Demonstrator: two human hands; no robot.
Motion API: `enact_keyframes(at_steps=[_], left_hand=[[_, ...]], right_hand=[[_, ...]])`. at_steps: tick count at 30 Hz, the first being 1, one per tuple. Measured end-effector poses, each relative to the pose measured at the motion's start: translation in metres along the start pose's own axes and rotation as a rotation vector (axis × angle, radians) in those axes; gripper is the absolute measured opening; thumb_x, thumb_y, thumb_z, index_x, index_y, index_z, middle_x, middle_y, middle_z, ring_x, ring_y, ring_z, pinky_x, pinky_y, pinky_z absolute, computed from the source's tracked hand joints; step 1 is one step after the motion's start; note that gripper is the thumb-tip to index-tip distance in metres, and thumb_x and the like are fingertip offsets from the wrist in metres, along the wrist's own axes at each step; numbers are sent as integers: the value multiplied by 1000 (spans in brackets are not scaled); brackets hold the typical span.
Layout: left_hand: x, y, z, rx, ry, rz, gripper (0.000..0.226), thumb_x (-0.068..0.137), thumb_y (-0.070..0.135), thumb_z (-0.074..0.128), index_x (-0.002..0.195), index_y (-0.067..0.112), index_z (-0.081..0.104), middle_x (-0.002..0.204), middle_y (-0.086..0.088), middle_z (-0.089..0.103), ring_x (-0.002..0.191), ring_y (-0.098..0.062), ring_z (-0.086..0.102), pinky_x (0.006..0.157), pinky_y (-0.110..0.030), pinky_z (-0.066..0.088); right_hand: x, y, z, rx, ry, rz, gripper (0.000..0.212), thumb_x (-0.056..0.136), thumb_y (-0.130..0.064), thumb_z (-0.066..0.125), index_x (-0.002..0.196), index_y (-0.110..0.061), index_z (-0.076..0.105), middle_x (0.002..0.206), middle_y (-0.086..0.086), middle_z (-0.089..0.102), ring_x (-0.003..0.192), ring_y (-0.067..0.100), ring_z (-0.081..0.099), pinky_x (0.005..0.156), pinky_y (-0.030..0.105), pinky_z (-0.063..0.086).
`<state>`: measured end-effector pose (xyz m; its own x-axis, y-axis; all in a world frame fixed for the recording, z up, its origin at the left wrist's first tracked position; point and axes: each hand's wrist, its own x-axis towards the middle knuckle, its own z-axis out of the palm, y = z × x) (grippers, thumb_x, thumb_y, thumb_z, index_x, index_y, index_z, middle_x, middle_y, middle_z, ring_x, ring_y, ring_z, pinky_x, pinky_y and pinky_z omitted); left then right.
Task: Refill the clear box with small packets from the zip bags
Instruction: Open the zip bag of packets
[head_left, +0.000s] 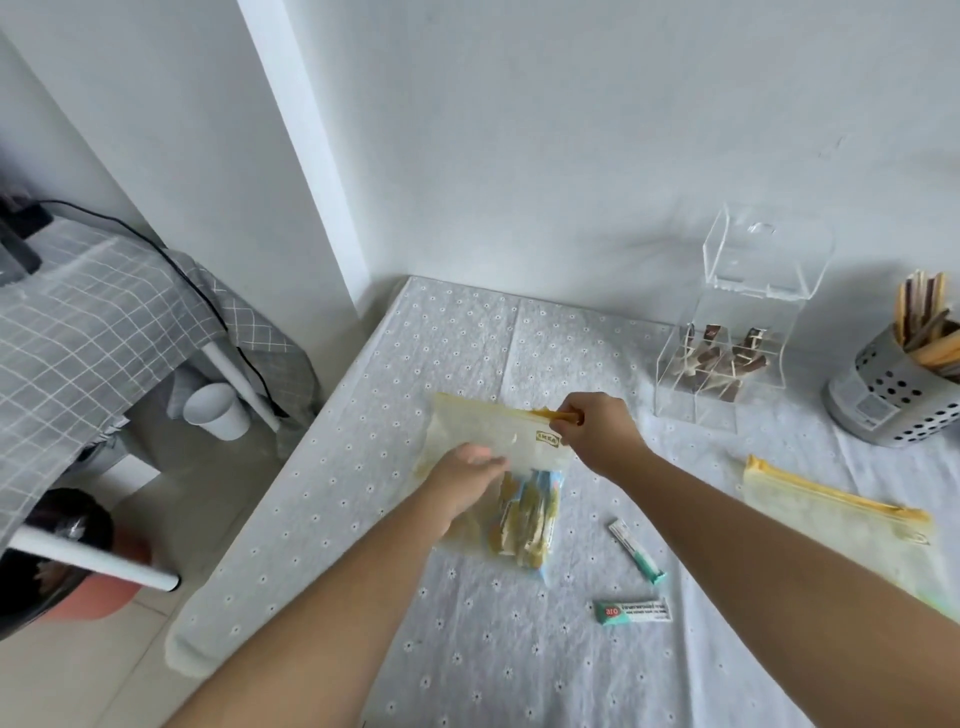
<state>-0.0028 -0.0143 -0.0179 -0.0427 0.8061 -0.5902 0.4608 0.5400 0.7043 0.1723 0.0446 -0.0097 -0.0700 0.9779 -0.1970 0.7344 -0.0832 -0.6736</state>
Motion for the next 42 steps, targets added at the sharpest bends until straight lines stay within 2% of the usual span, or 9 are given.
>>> enact_keyframes(at_steps=[2,9,12,16,21,26,31,34,42], left_hand=[[-6,28,-1,-258,13,-62,41,90,41,54,122,15,54,130,-6,53,114,-20,48,92,-32,35],[-42,68,14,-456,70,-56,45,81,52,61,101,12,65,99,-1,65,97,-17,61,90,-42,45],[-54,70,23,-531,81,-61,32,81,40,67,93,11,65,93,-2,69,92,-17,65,87,-43,48],[-63,66,32,-668,64,-68,7,86,17,65,84,10,63,84,-5,70,80,-13,68,72,-36,49],[-70,56,38,-786,29,-28,3,86,12,64,88,9,64,83,-5,71,81,-15,68,75,-35,51],[-72,52,44,-834,-46,-8,5,85,6,63,88,9,66,67,0,73,72,-15,68,76,-34,51],[-76,53,43,-836,-52,-2,5,85,8,64,81,11,65,75,-3,71,80,-16,67,76,-33,50],[-77,55,43,-824,-65,-6,4,82,10,68,79,11,65,66,0,72,80,-15,66,75,-33,50],[-78,59,41,-679,-90,39,6,85,8,63,83,13,66,73,1,72,78,-13,67,73,-32,47]], right_hand=[[-11,-6,-8,126,62,10,10,85,-11,63,80,-4,66,76,11,69,62,23,60,50,24,42],[-62,-21,-35,418,89,-54,16,83,-6,67,69,-9,60,75,8,69,69,25,70,67,34,55],[-78,-18,-38,406,24,-115,10,82,-9,69,74,-7,63,75,5,70,67,15,64,64,30,51],[-90,-11,-40,401,-64,-205,6,80,-7,70,76,-10,66,84,1,74,85,8,70,81,27,57],[-96,-7,-48,453,-72,-182,11,85,-18,66,80,-10,71,74,-3,71,62,-5,62,63,11,46],[-96,-2,-53,523,-64,-86,7,82,-13,69,78,-7,71,70,3,70,63,10,62,60,17,49],[-98,-4,-56,583,-144,-62,13,76,-15,77,80,-4,72,72,5,72,68,12,64,66,21,53],[-101,-6,-59,553,-155,-60,19,70,-13,82,81,-3,70,69,3,71,61,8,64,62,18,51],[-101,-8,-60,438,-69,-35,12,79,-16,72,71,-6,71,67,8,70,59,15,59,61,29,51]])
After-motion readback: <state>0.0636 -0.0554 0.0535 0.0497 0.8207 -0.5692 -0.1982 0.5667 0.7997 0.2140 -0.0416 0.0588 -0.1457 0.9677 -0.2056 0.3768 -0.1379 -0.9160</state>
